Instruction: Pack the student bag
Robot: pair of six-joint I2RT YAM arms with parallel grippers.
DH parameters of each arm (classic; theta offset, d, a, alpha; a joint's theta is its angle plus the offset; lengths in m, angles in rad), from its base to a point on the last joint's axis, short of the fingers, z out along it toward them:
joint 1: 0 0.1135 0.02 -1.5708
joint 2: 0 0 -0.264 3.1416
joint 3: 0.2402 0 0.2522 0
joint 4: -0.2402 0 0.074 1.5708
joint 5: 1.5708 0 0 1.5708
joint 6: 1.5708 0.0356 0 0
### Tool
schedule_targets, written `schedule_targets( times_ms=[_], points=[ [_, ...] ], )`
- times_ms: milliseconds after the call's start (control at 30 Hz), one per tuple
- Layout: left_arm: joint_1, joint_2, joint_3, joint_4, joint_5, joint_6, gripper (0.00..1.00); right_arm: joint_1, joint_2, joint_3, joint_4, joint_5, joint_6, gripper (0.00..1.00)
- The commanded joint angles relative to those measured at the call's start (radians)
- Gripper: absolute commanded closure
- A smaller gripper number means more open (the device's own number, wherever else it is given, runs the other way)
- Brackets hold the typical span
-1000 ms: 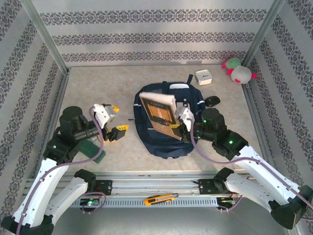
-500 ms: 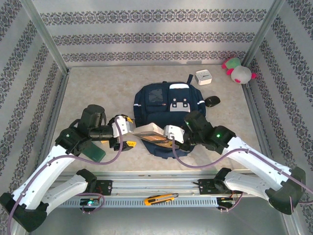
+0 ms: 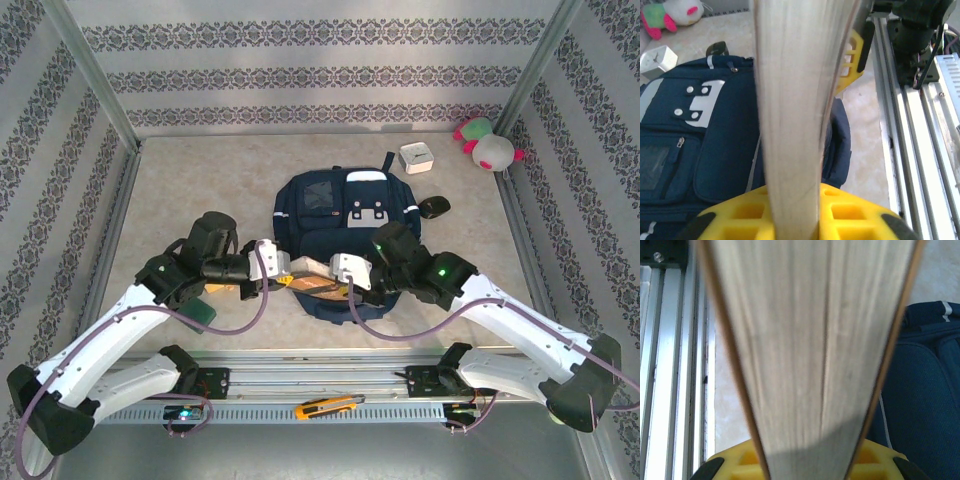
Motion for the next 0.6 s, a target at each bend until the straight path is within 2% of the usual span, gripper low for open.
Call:
schedule_targets(
  times_ms=[0, 67, 133, 267, 400, 467, 567],
  points=[
    [-0.012, -0.061, -0.039, 0.161, 0.029, -0.087, 0.97, -0.046, -0.072, 0.031, 0.103, -0.073, 0.054, 0.67],
    [-0.002, -0.093, -0.066, 0.228, 0.035, -0.144, 1.0, -0.105, -0.156, -0.027, 0.165, -0.099, 0.098, 0.48],
    [0.007, -0.108, -0.081, 0.288, 0.057, -0.203, 1.0, -0.178, -0.261, -0.106, 0.253, -0.149, 0.174, 0.41],
    [0.032, -0.108, -0.099, 0.465, 0.138, -0.382, 1.0, -0.355, -0.496, -0.289, 0.475, -0.271, 0.433, 0.28],
    [0.032, -0.079, -0.123, 0.703, 0.23, -0.589, 0.99, -0.463, -0.675, -0.434, 0.637, -0.321, 0.673, 0.26],
    [0.032, -0.062, -0.149, 0.82, 0.25, -0.653, 0.99, -0.475, -0.752, -0.513, 0.732, -0.317, 0.78, 0.19],
    [0.033, -0.029, -0.153, 0.917, 0.295, -0.721, 0.99, -0.476, -0.814, -0.606, 0.84, -0.301, 0.895, 0.17]
  ],
)
